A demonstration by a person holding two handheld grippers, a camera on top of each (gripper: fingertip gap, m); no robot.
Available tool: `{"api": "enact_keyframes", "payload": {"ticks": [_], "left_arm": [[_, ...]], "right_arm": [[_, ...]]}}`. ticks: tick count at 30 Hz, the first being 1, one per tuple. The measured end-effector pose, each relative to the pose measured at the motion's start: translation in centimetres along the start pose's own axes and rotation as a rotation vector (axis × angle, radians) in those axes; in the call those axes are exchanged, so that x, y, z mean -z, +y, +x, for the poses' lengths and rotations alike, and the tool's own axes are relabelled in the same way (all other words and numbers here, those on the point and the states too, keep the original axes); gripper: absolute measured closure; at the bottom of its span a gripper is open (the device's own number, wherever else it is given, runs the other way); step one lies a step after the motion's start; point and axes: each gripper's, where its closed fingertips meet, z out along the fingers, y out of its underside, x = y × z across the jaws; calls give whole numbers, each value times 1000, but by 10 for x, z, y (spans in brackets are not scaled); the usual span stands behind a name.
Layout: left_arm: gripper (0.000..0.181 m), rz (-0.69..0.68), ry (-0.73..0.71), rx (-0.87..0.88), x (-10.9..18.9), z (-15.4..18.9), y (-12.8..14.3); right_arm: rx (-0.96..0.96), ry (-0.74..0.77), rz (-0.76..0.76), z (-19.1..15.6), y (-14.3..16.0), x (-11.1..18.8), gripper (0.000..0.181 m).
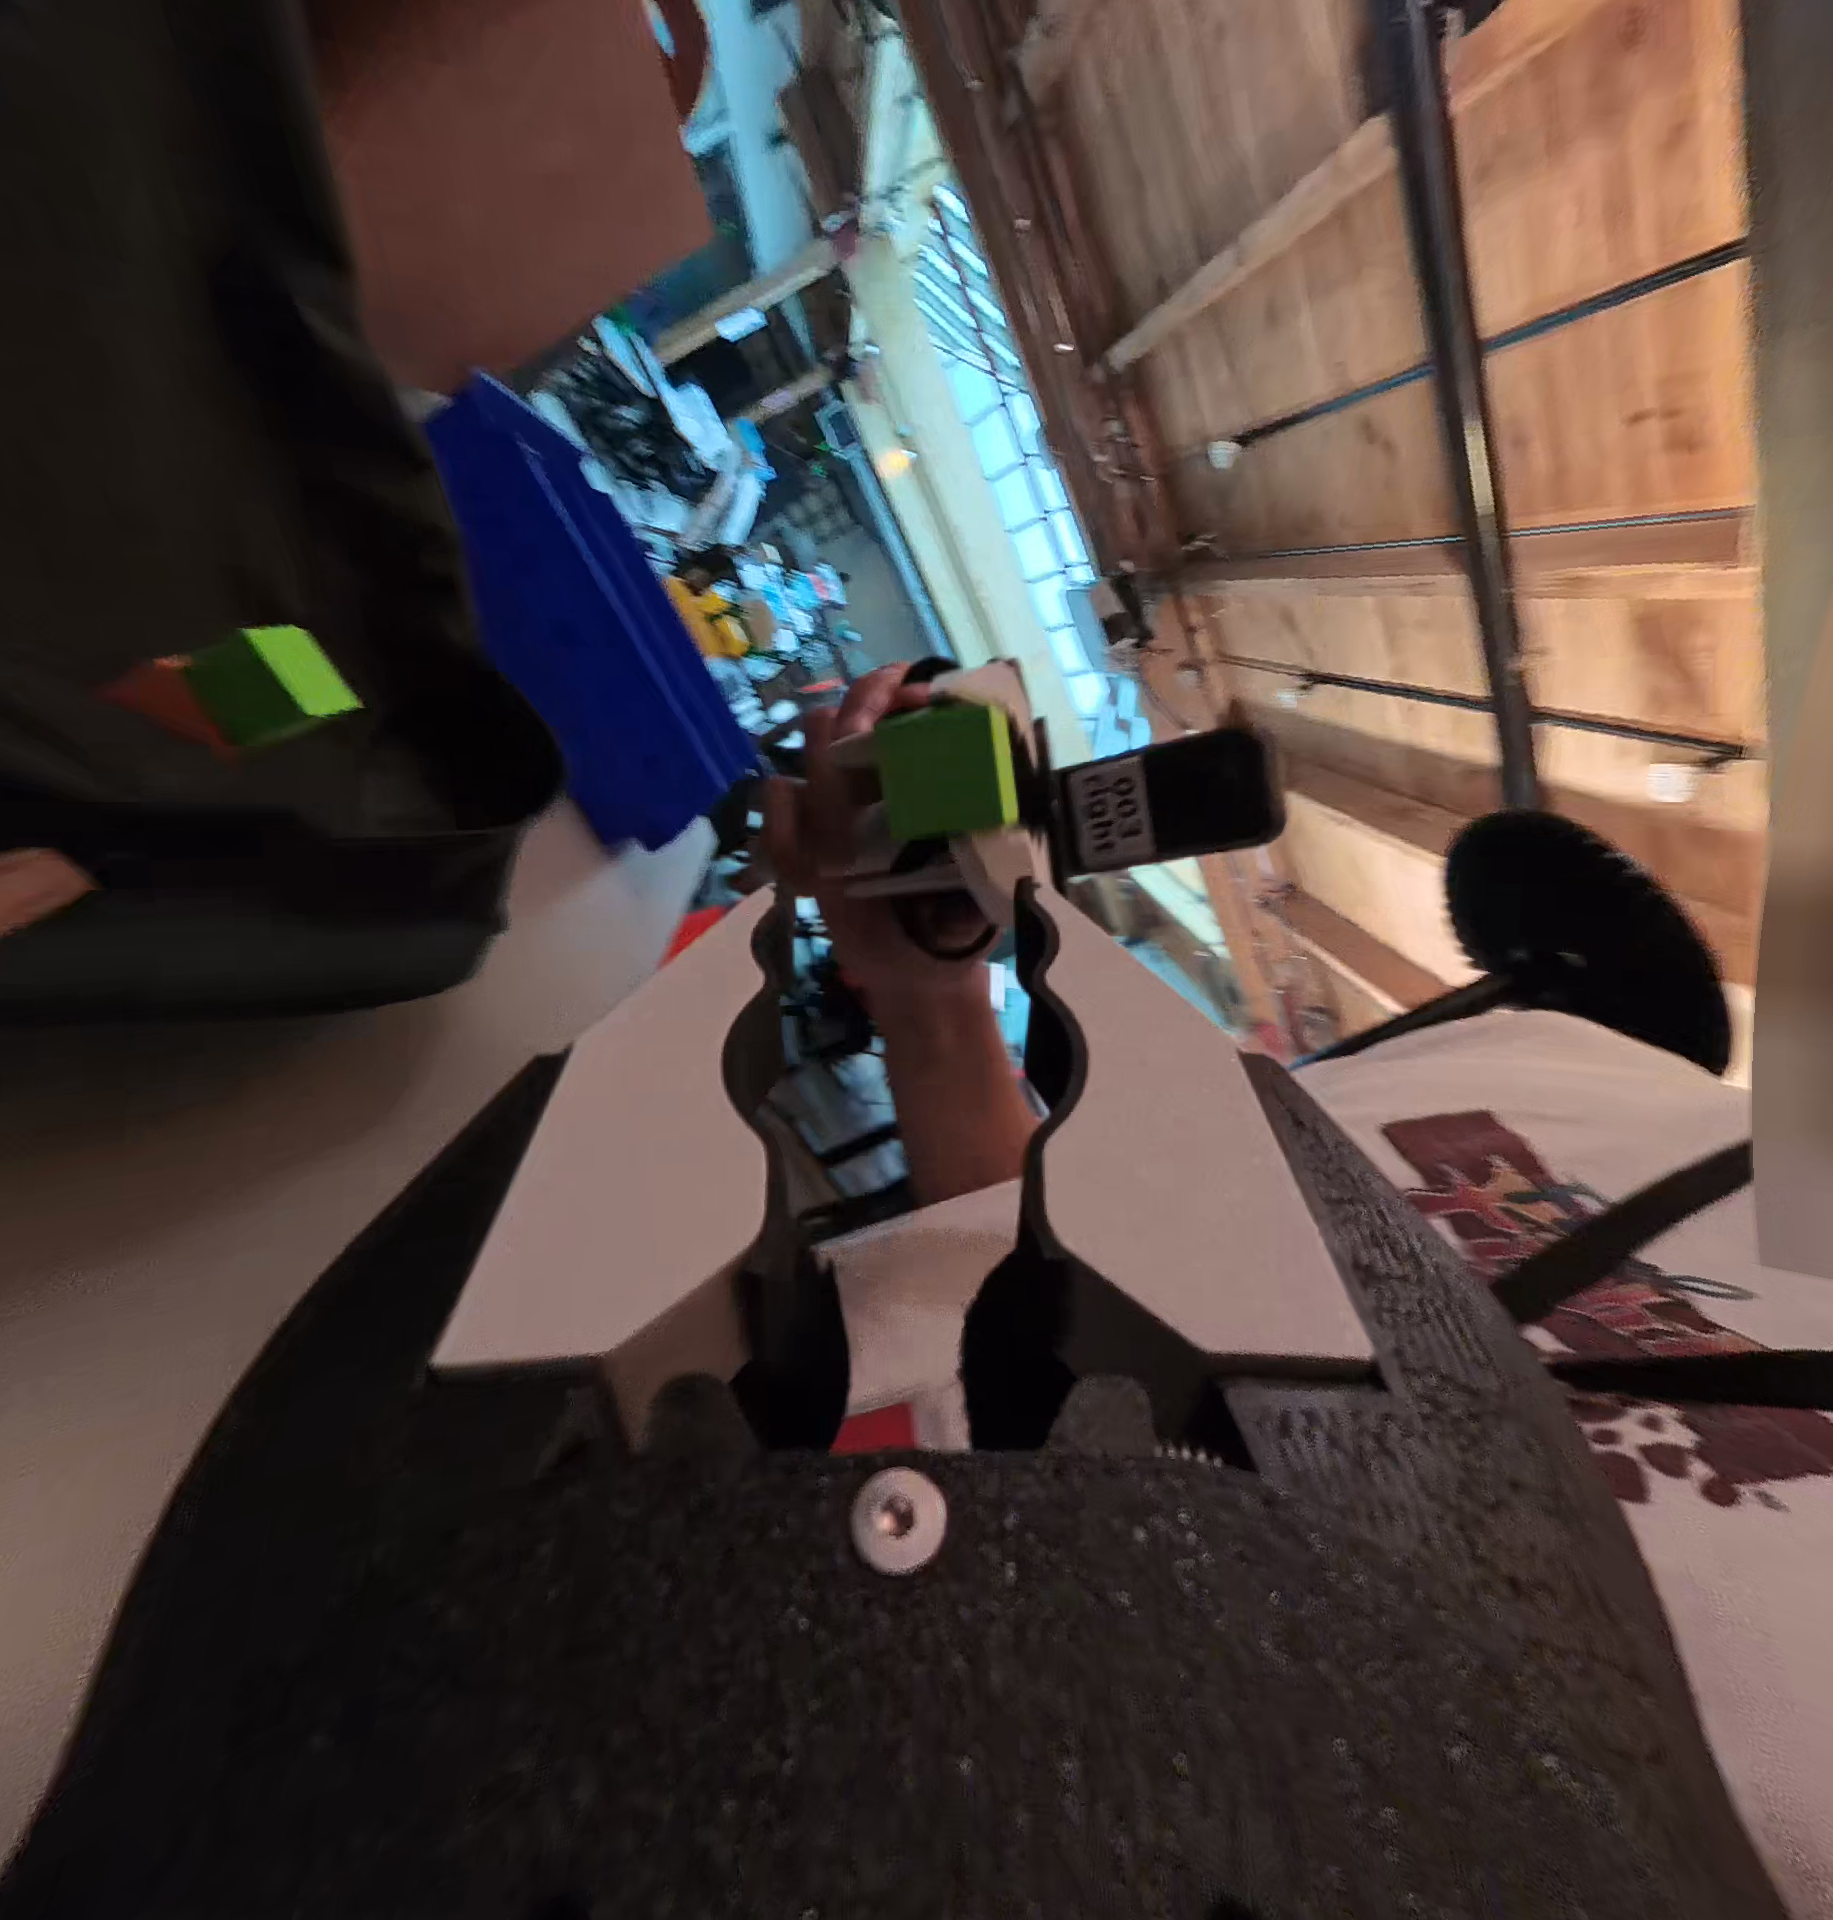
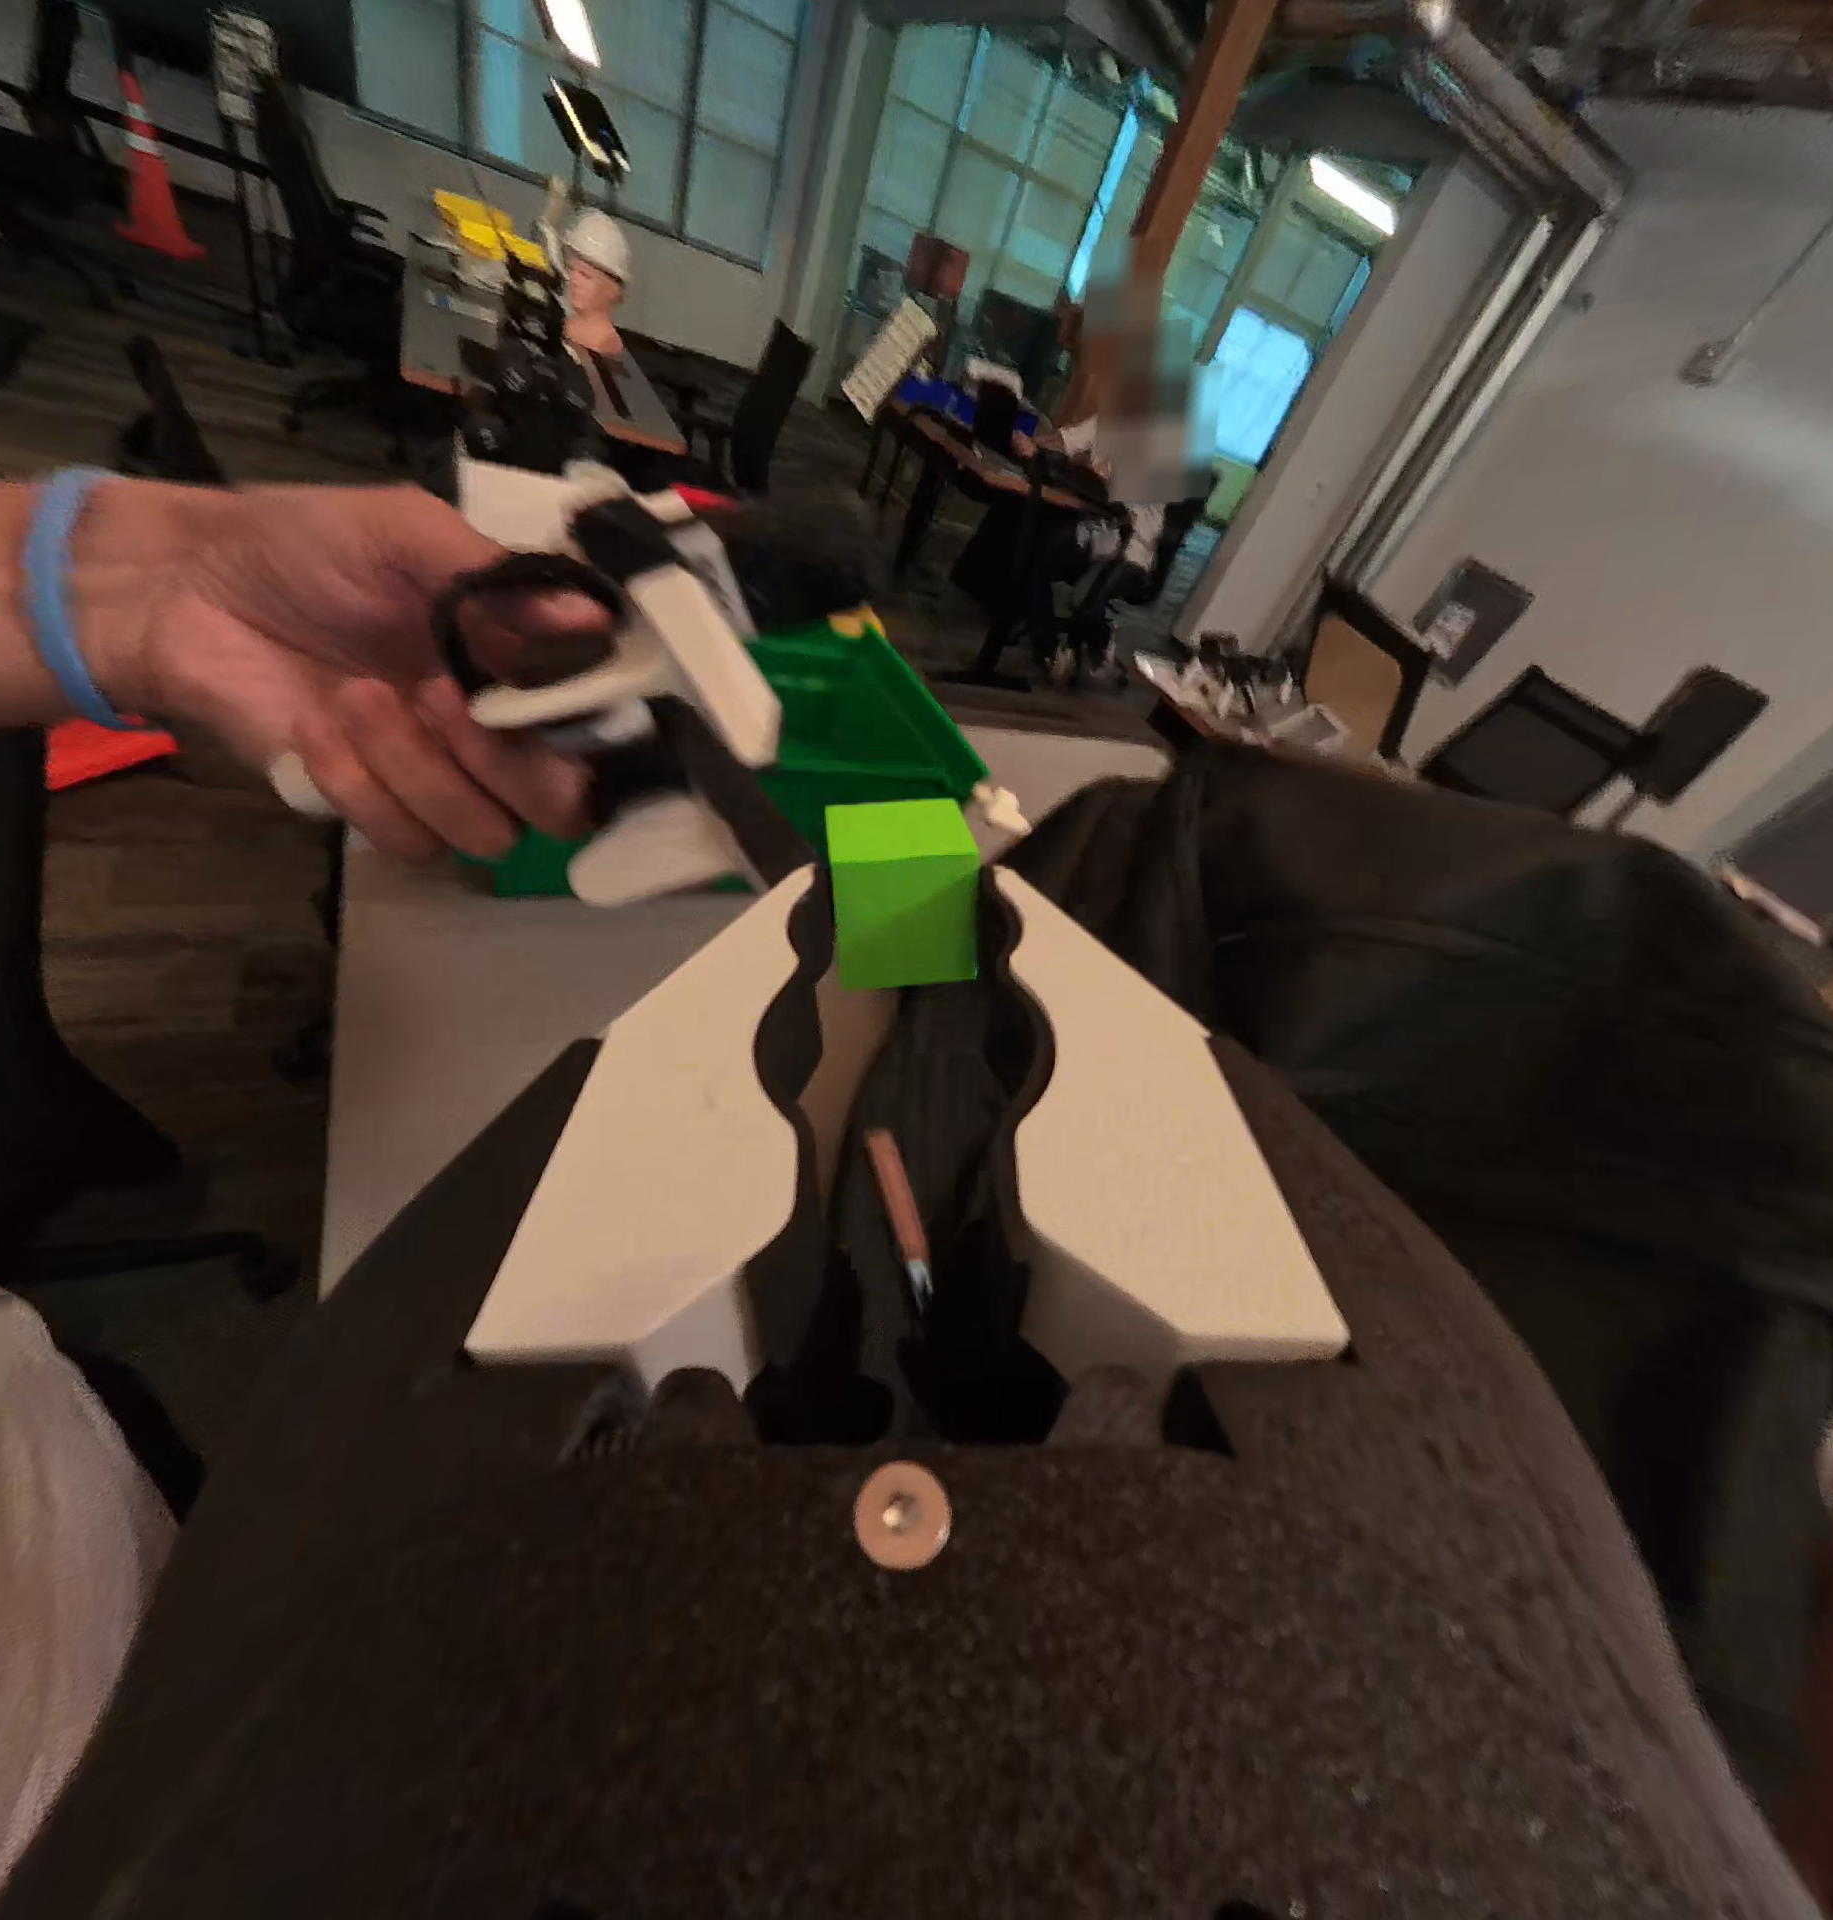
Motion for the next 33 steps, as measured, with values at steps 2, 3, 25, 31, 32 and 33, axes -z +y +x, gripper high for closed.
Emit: {"api": "enact_keyframes", "payload": {"ticks": [2,3,25,31,32,33], "left_arm": [[138,14,-105,-83,17,-5,-2],[138,7,-147,-112,25,-5,0],[138,-13,-411,-180,71,-19,29],[138,-2,-423,-181,77,-18,21],[138,-2,-423,-184,77,-17,20],[138,-3,-421,-184,76,-17,20]], "right_arm": [[-34,58,-167,31,28,11,154],[-30,67,-280,43,47,16,155],[112,-413,-1080,68,183,23,154],[109,-422,-1080,67,182,22,154],[106,-423,-1079,67,182,21,154],[102,-427,-1078,66,182,20,154]]}}
